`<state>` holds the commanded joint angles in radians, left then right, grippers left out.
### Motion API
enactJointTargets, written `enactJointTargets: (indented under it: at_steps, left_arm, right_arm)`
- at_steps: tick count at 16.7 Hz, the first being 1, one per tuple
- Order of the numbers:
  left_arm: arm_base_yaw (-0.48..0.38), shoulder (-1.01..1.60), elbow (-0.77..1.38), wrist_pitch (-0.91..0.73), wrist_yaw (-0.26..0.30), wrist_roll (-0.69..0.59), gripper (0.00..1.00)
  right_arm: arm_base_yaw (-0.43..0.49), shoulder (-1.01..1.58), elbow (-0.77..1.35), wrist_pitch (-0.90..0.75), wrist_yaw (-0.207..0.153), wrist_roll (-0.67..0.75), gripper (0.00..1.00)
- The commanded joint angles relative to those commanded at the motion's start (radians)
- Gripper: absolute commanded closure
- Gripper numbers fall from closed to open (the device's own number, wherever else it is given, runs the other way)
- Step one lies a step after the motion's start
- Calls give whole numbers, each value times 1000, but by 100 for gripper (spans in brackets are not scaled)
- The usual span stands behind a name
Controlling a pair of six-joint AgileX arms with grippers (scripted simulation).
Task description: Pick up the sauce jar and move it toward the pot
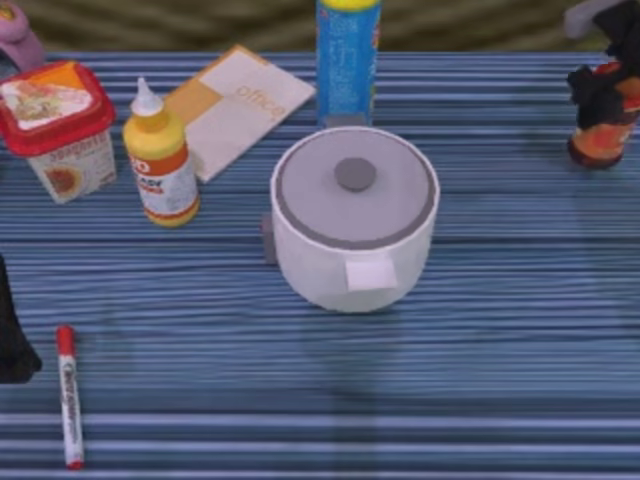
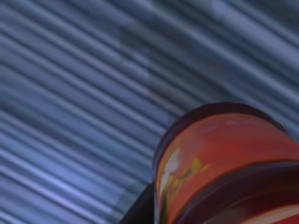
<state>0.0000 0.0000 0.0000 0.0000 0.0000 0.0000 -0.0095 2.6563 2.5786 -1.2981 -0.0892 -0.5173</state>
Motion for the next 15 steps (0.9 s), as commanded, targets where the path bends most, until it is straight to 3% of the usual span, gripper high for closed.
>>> enactJointTargets:
  at_steps: [9, 15]
  left_arm:
    - [0, 0, 0, 0, 0, 0, 0]
    - [0, 0, 0, 0, 0, 0, 0]
  right_arm:
    - [11, -455, -552, 72, -6, -1, 100]
    - [13, -514, -612, 81, -7, -2, 100]
